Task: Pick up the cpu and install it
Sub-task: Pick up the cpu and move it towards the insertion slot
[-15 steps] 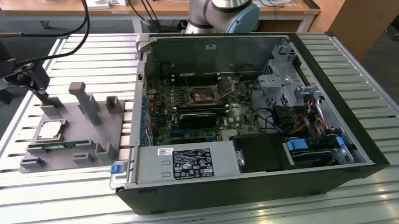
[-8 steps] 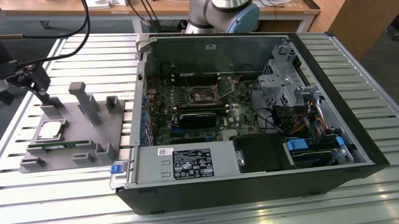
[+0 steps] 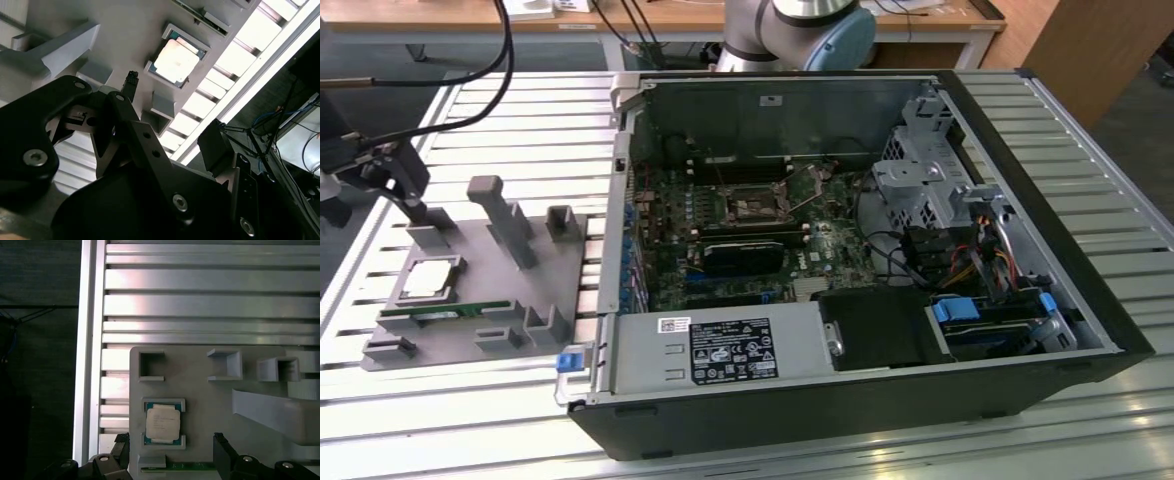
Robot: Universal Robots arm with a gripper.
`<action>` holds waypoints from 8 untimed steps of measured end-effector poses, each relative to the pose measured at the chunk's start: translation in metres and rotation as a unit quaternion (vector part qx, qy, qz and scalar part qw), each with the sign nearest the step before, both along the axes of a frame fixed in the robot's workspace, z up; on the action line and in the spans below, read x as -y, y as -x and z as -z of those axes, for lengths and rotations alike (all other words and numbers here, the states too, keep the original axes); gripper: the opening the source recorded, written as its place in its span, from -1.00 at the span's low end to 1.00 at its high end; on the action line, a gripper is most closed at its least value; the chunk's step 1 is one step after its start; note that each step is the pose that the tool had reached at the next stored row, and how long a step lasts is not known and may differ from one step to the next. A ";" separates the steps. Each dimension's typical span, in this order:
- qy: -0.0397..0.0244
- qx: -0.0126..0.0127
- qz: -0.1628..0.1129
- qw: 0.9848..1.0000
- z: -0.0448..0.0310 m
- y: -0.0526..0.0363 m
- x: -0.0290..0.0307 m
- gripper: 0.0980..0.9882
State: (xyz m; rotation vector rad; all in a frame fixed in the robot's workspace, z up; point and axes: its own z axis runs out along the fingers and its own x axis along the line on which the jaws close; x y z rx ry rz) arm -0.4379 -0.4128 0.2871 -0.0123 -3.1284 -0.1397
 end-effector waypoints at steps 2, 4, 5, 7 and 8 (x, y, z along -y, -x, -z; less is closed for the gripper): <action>0.000 0.000 0.000 1.000 0.0009 0.0000 0.0005 0.49; 0.000 0.000 0.000 1.000 0.0017 0.0000 0.0008 0.49; 0.000 0.000 0.000 1.000 0.0021 0.0000 0.0009 0.49; 0.000 0.000 0.000 1.000 0.0030 0.0000 0.0012 0.49; 0.000 0.000 0.000 1.000 0.0034 0.0000 0.0013 0.49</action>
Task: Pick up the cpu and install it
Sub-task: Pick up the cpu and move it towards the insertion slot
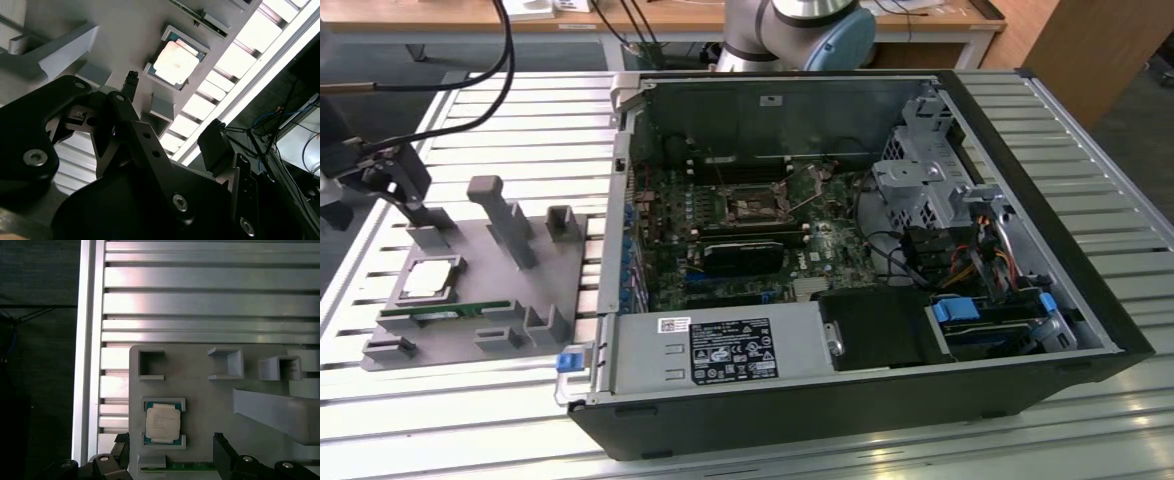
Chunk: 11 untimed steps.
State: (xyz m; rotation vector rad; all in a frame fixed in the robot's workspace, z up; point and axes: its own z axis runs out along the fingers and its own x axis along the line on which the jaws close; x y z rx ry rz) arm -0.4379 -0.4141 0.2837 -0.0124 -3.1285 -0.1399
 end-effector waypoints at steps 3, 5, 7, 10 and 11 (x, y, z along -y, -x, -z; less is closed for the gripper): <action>0.000 0.000 0.000 1.000 0.0010 0.0000 0.0001 0.49; 0.000 0.000 0.000 1.000 0.0016 0.0000 0.0001 0.49; 0.000 0.000 0.000 1.000 0.0022 0.0000 0.0001 0.49; 0.000 0.000 0.000 1.000 0.0031 0.0000 0.0002 0.49; 0.000 0.000 0.000 1.000 0.0034 0.0000 0.0002 0.49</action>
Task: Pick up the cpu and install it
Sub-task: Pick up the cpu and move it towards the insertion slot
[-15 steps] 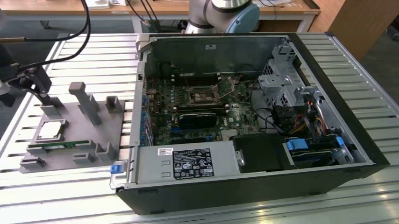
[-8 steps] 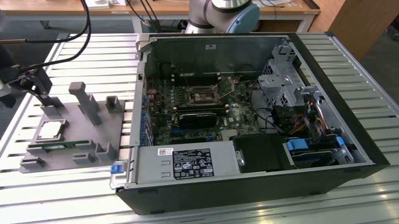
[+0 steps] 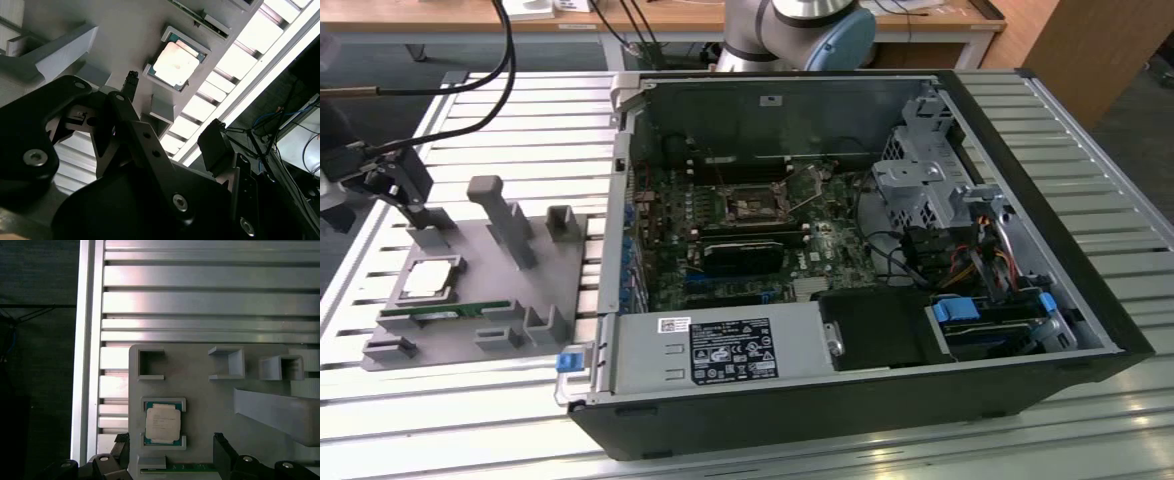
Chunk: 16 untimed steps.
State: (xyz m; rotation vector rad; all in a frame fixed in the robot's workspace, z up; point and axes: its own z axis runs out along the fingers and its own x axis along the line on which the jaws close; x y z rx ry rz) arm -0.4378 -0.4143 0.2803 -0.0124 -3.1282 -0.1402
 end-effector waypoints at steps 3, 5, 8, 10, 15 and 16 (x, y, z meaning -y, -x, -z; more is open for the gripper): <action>0.000 0.000 0.000 1.000 0.0009 0.0000 0.0001 0.49; 0.000 0.000 0.000 1.000 0.0017 0.0000 0.0003 0.49; 0.000 0.000 0.000 1.000 0.0027 0.0000 0.0009 0.49; 0.000 0.000 0.000 1.000 0.0035 0.0000 0.0012 0.49; 0.000 0.000 0.000 1.000 0.0061 0.0000 0.0017 0.49; 0.000 0.000 0.000 1.000 0.0064 0.0000 0.0019 0.49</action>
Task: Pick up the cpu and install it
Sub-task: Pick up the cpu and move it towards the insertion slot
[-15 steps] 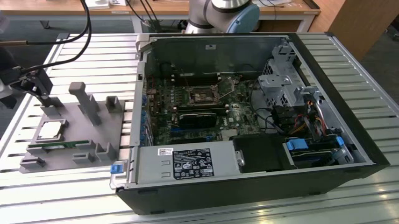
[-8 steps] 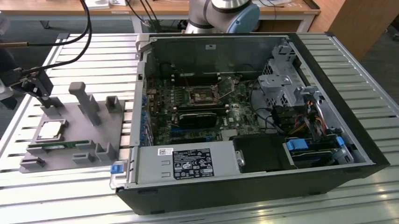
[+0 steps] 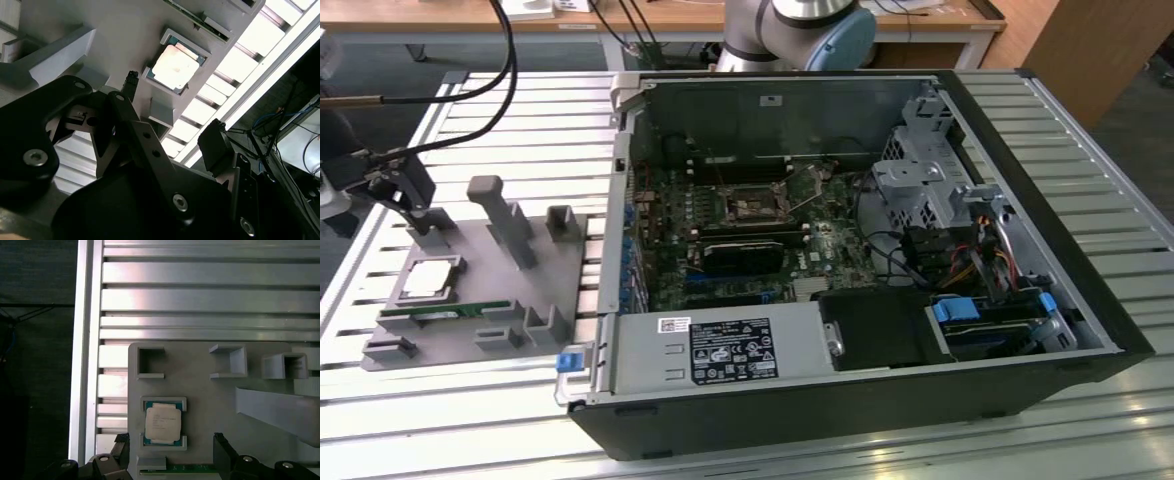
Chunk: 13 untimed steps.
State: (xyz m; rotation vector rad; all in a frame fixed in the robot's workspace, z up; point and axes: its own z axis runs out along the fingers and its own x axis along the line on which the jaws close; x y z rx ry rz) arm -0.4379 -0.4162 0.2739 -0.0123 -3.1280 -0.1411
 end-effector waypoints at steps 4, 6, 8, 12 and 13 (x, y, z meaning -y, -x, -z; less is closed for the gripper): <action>0.000 0.000 0.000 1.000 0.0015 -0.0001 0.0009 0.49; 0.000 0.000 0.000 1.000 0.0020 0.0000 0.0013 0.49; 0.000 0.000 0.000 1.000 0.0026 0.0000 0.0020 0.49; 0.000 0.000 0.000 1.000 0.0040 0.0000 0.0032 0.49; 0.000 0.000 0.000 1.000 0.0043 0.0000 0.0036 0.49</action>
